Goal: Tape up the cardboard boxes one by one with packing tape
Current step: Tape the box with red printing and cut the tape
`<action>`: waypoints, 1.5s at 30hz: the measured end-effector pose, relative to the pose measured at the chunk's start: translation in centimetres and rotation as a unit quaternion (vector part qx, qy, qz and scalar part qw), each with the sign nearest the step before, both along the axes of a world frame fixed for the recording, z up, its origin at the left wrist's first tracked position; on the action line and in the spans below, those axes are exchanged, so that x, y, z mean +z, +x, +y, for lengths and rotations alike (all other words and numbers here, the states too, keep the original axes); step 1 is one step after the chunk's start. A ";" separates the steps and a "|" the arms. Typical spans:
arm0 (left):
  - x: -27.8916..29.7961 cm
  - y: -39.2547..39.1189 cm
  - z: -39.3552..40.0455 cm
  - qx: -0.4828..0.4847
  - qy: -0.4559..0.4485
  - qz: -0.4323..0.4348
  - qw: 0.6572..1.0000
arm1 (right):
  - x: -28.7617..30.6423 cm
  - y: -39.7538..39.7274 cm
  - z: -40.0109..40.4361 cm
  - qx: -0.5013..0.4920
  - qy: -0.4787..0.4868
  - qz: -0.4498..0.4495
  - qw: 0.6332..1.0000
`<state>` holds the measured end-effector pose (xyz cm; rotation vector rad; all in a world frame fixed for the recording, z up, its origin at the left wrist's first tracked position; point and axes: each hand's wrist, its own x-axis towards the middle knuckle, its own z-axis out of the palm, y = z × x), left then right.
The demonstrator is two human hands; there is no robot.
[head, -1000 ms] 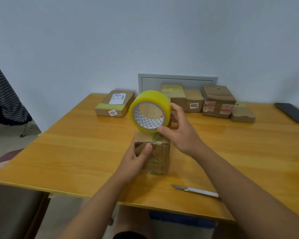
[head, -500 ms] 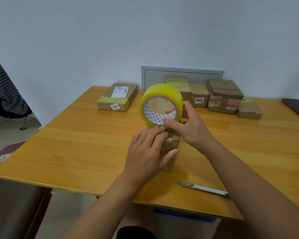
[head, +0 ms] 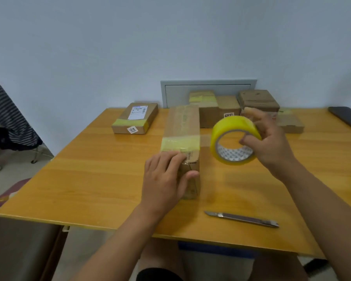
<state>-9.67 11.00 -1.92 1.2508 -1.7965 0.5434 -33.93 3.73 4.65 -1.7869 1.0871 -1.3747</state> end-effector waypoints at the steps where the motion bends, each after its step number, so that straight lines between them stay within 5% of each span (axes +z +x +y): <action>1: 0.0 -0.1 0.0 -0.004 0.001 -0.001 1.000 | -0.6 -0.7 0.2 0.005 0.006 0.020 1.000; 8: 0.9 -0.4 0.6 0.016 0.029 -0.010 0.999 | -2.7 -0.9 0.2 0.020 -0.006 0.063 0.998; 16: 4.7 -1.2 0.0 0.100 0.121 -0.170 0.973 | -5.2 -0.4 0.3 0.021 0.007 0.072 0.997; 20: 6.5 -1.8 -0.8 0.080 0.266 -0.197 0.940 | -6.4 0.2 0.2 0.021 0.027 0.055 0.998; 23: 6.3 -1.0 -0.9 0.071 0.316 -0.149 0.934 | -6.8 0.7 0.5 0.027 0.025 0.050 0.998; 35: 4.3 3.6 -0.1 0.055 0.247 0.101 0.962 | -5.0 5.8 0.1 0.078 0.083 -0.045 0.992; 40: 2.6 3.8 0.3 -0.007 0.264 0.310 0.914 | -3.7 9.1 -0.1 0.092 0.073 -0.067 0.991; 45: 0.7 3.6 -0.8 -0.076 0.297 0.424 0.852 | -3.7 9.7 -0.4 0.065 0.070 -0.067 0.993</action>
